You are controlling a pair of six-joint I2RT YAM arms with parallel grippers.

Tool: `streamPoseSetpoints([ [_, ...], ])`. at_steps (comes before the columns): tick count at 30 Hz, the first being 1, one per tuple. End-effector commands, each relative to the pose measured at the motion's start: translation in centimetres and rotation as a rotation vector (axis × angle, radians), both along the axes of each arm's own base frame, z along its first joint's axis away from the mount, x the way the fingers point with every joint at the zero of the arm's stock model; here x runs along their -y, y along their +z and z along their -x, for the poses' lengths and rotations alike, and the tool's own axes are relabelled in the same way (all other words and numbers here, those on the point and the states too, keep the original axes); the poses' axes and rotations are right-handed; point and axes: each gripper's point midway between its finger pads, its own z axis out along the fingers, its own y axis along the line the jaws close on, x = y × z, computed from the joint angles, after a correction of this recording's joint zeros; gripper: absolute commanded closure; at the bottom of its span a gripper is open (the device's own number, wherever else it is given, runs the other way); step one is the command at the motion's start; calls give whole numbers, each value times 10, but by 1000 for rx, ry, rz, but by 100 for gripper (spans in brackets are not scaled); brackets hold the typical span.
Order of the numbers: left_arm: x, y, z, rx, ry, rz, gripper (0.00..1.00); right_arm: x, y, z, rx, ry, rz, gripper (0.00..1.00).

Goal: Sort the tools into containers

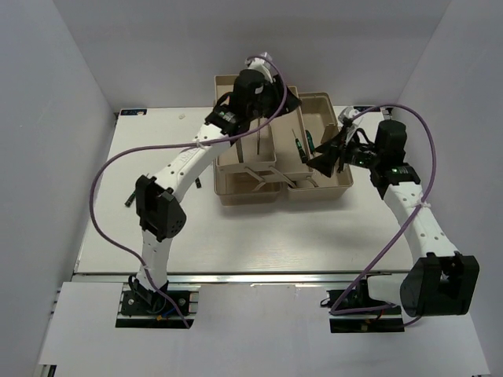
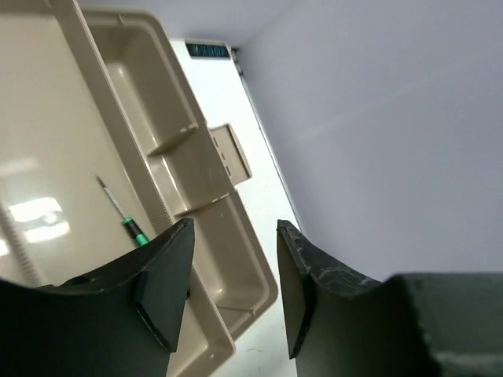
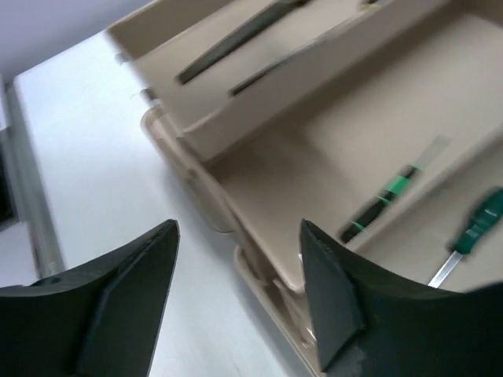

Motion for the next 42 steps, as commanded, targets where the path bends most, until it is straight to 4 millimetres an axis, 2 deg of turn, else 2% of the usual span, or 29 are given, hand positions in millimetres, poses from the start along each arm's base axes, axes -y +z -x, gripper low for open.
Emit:
streamPoseSetpoints([
  [1, -58, 96, 22, 156, 98, 21, 44, -29, 3, 24, 125, 224, 62, 33],
  [2, -71, 85, 24, 132, 116, -11, 48, -36, 3, 28, 144, 252, 81, 37],
  [3, -92, 83, 25, 125, 170, -34, 69, -53, 4, 35, 171, 301, 104, 42],
  [4, -133, 112, 38, 161, 237, -7, 80, -62, 1, 41, 203, 338, 137, 55],
  [5, -159, 72, 39, 89, 301, -65, 89, -81, -1, 52, 232, 385, 162, 63],
  [6, -184, 63, 46, 70, 345, -72, 96, -91, -1, 57, 259, 410, 175, 70],
  [7, -239, 84, 63, 101, 447, -31, 100, -104, 1, 63, 296, 441, 184, 83],
  [8, -267, 69, 70, 70, 502, -47, 100, -116, 2, 69, 310, 462, 194, 88],
  [9, -292, 16, 81, -35, 545, -119, 99, -140, -3, 83, 312, 513, 211, 90],
  [10, -337, -1, 87, -75, 644, -148, 85, -156, 8, 87, 338, 526, 211, 92],
  [11, -361, -8, 105, -85, 687, -174, 73, -169, 11, 91, 320, 526, 211, 90],
  [12, -392, -53, 118, -203, 738, -225, 62, -195, 0, 100, 298, 548, 242, 77],
  [13, -411, -71, 127, -235, 756, -268, 50, -212, 13, 102, 314, 533, 233, 69],
  [14, -423, -90, 139, -296, 770, -287, 37, -235, 14, 118, 290, 541, 225, 62],
  [15, -435, -119, 148, -368, 773, -299, 34, -249, -4, 109, 259, 499, 282, 53],
  [17, -449, -143, 153, -401, 799, -390, 27, -279, -6, 115, 207, 507, 294, 51],
  [20, -465, -178, 155, -467, 800, -464, 26, -295, 9, 113, 150, 503, 247, 52],
  [22, -478, -199, 148, -486, 769, -538, 25, -293, 6, 117, 148, 539, 251, 45],
  [23, -484, -203, 143, -490, 765, -572, 25, -286, -5, 118, 142, 566, 268, 41],
  [24, -488, -220, 140, -538, 738, -618, 25, -278, 2, 131, 159, 629, 244, 37],
  [28, -517, -233, 122, -550, 703, -812, 25, -237, -15, 147, 199, 708, 254, 32],
  [30, -526, -228, 110, -519, 695, -864, 26, -216, -26, 150, 186, 693, 265, 31],
  [31, -529, -237, 107, -533, 652, -911, 27, -209, -27, 149, 187, 686, 264, 31],
  [32, -531, -235, 99, -517, 620, -937, 27, -199, -22, 147, 195, 666, 254, 31],
  [33, -535, -238, 98, -529, 596, -970, 27, -192, -32, 148, 171, 660, 263, 31],
  [34, -537, -251, 96, -559, 557, -1001, 27, -186, -33, 148, 164, 653, 261, 30],
  [37, -543, -254, 86, -557, 532, -1039, 27, -165, -33, 141, 148, 612, 255, 30],
  [41, -540, -277, 83, -577, 441, -1060, 29, -137, -27, 131, 179, 544, 245, 30],
  [42, -536, -283, 83, -564, 378, -1074, 33, -134, -26, 130, 181, 535, 244, 30],
])
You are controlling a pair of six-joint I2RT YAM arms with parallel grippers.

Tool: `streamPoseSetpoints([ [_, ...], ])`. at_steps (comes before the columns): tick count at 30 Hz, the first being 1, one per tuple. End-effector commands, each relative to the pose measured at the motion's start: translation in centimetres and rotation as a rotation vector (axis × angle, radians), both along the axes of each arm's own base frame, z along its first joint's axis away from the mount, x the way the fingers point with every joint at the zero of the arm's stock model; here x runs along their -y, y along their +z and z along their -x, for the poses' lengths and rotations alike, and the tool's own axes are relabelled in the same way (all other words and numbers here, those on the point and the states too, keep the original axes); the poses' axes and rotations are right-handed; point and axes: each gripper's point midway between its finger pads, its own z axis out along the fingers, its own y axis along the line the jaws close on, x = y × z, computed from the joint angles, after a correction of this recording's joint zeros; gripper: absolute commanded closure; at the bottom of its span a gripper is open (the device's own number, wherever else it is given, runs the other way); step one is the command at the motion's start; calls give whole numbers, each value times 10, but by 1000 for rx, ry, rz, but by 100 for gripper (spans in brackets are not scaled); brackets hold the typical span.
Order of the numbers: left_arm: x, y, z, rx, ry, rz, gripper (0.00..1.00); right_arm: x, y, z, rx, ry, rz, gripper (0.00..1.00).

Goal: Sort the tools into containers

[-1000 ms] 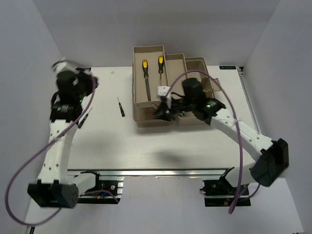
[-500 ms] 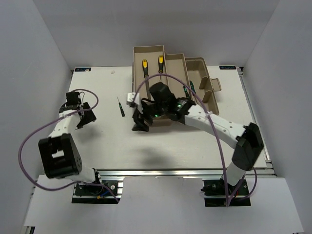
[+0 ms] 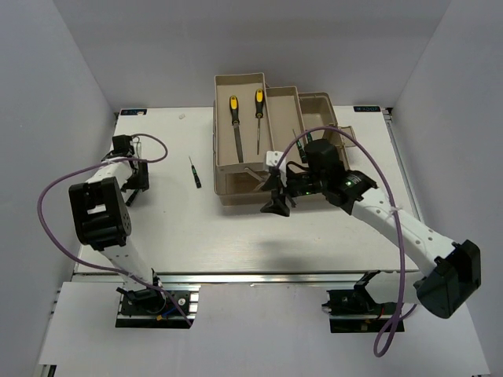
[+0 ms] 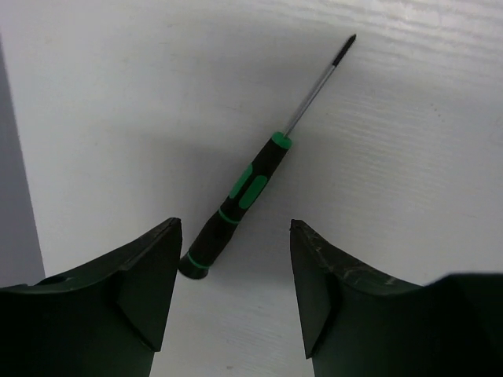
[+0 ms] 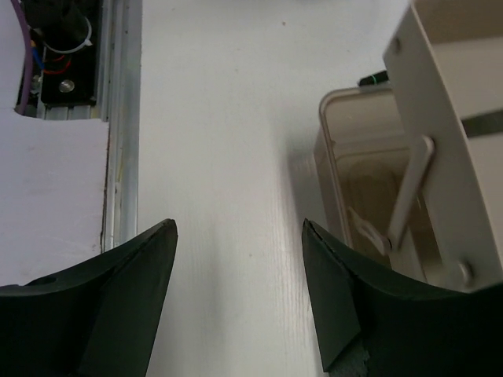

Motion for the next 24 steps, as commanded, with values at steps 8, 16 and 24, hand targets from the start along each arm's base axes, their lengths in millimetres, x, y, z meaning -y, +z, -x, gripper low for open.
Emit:
streamPoseSetpoints([
  [8, 21, -36, -12, -43, -197, 96, 40, 23, 16, 5, 6, -13, -73, 29],
  [16, 36, -40, -5, -19, -185, 177, 70, 26, 28, -6, 40, -40, -93, 29],
  [24, 94, -41, 27, 58, -110, 468, 91, 29, 32, -12, 54, -63, -104, 29],
])
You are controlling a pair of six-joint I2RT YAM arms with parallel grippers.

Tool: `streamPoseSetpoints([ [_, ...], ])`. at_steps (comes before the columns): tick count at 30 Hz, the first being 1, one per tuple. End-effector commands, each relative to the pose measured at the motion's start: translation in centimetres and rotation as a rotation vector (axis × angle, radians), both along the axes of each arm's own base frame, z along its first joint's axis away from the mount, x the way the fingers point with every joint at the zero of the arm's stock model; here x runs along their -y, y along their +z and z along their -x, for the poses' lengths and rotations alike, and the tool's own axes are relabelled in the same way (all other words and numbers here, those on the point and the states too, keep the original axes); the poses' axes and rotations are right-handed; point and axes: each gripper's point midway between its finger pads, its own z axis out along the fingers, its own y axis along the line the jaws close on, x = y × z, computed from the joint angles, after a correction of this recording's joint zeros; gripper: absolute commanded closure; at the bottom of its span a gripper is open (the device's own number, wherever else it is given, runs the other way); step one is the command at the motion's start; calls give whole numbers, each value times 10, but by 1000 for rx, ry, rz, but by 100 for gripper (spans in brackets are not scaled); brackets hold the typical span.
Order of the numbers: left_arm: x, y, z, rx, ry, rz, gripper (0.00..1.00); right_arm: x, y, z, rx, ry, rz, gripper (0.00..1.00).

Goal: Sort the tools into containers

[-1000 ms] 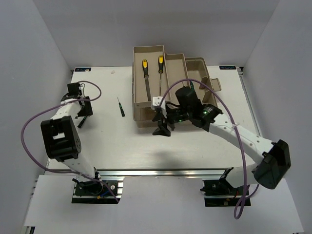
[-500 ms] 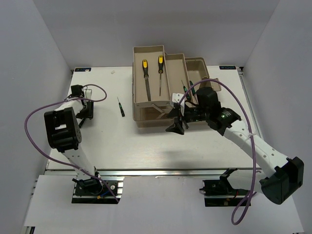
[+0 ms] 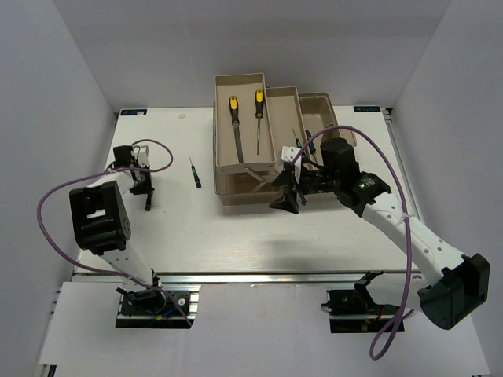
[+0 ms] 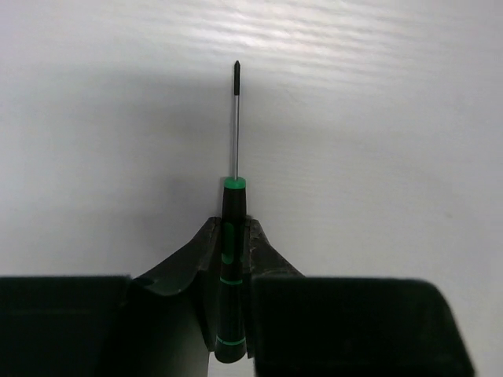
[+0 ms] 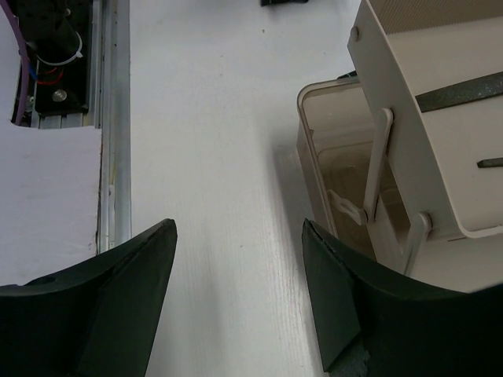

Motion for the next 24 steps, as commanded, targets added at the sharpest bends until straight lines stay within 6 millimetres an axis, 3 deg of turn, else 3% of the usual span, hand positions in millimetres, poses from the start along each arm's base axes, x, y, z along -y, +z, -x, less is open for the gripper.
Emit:
streamPoseSetpoints([
  [1, 52, -8, 33, -35, 34, 271, 98, -1, 20, -1, 44, 3, -51, 30],
  [5, 74, 34, 28, 106, 82, 409, 100, 0, 24, -2, 49, -8, -62, 30],
  [6, 81, 59, 25, 169, 83, 453, 100, 0, 26, -3, 57, -11, -67, 30],
  [8, 86, 88, 20, 249, 74, 486, 100, 1, 27, -5, 67, -20, -72, 30],
  [9, 93, 117, 18, 321, 57, 526, 100, 1, 30, -7, 75, -27, -80, 30],
  [14, 117, 215, 15, 523, 22, 711, 100, 6, 43, -17, 110, -76, -110, 30],
  [18, 145, 322, 22, 793, -93, 918, 100, 24, 71, -39, 128, -236, -203, 33],
  [19, 163, 335, 23, 803, -124, 955, 100, 36, 83, -52, 155, -357, -235, 37],
  [20, 176, 365, 22, 844, -168, 971, 100, 40, 100, -61, 155, -429, -314, 63],
  [21, 191, 374, 18, 833, -190, 981, 100, 49, 100, -68, 157, -487, -329, 80],
  [22, 230, 370, 10, 770, -243, 1015, 100, 57, 104, -75, 166, -541, -339, 100],
  [23, 248, 397, 9, 801, -304, 1036, 100, 60, 102, -80, 149, -572, -340, 100],
  [24, 267, 404, 5, 796, -346, 1061, 100, 68, 98, -87, 133, -613, -333, 100],
])
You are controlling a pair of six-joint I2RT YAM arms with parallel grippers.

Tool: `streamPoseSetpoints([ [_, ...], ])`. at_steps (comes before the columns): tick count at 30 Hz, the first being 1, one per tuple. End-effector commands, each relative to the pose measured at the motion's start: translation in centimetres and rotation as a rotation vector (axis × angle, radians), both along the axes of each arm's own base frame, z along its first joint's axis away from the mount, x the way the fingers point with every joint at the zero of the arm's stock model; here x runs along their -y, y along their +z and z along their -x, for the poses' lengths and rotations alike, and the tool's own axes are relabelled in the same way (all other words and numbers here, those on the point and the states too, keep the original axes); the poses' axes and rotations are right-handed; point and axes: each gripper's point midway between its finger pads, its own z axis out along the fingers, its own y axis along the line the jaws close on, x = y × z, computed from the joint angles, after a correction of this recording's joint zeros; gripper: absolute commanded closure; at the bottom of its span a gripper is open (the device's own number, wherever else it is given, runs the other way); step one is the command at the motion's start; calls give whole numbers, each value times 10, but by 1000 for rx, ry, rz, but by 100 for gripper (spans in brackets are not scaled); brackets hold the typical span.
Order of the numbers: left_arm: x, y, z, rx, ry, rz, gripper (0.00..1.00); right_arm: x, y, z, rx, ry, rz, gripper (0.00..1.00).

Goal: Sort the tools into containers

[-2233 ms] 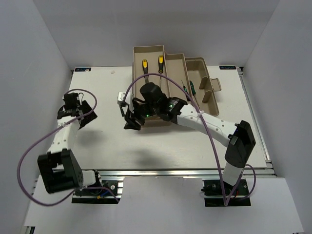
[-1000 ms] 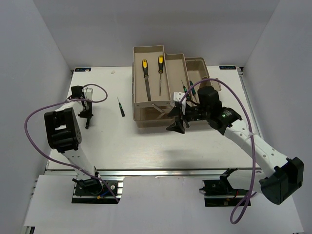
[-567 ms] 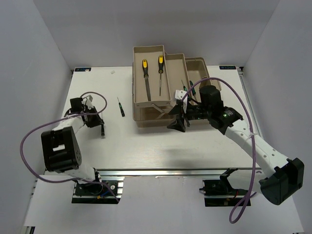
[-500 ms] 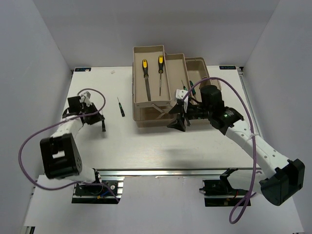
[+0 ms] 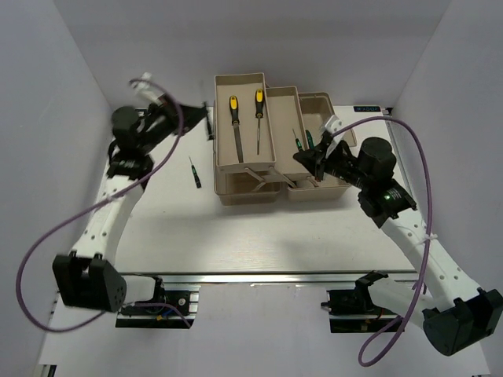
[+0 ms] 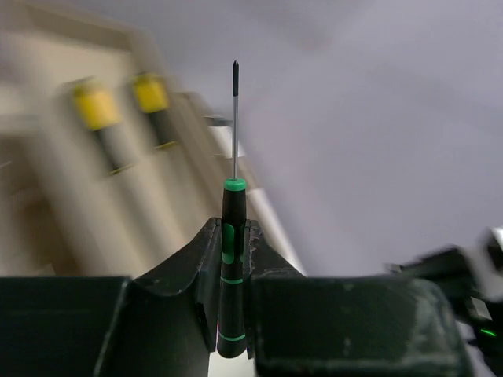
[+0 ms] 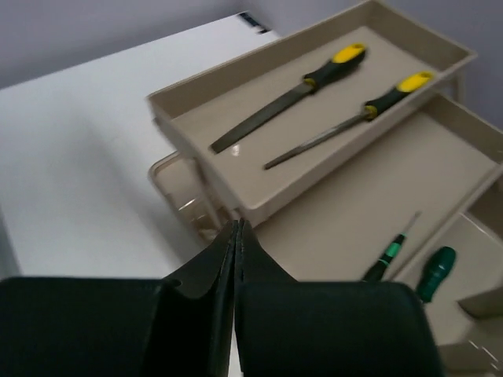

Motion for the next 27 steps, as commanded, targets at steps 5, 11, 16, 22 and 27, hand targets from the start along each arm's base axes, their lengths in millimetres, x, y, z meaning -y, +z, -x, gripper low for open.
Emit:
streamPoseSetpoints([
  [5, 173, 29, -43, 22, -313, 43, 100, 49, 1, -53, -137, -313, -139, 100],
  [11, 246, 6, -81, -59, -311, -43, 100, 76, -19, -56, -183, -385, -132, 100],
  [16, 264, -43, -108, -178, -195, -165, 86, 85, -24, -54, -178, -403, -128, 100],
  [22, 275, -22, -108, -124, -214, -167, 47, 76, -28, -48, -162, -326, -102, 91],
  [27, 261, 36, -92, -6, -207, -136, 59, 62, -33, -44, -153, -209, -67, 72],
])
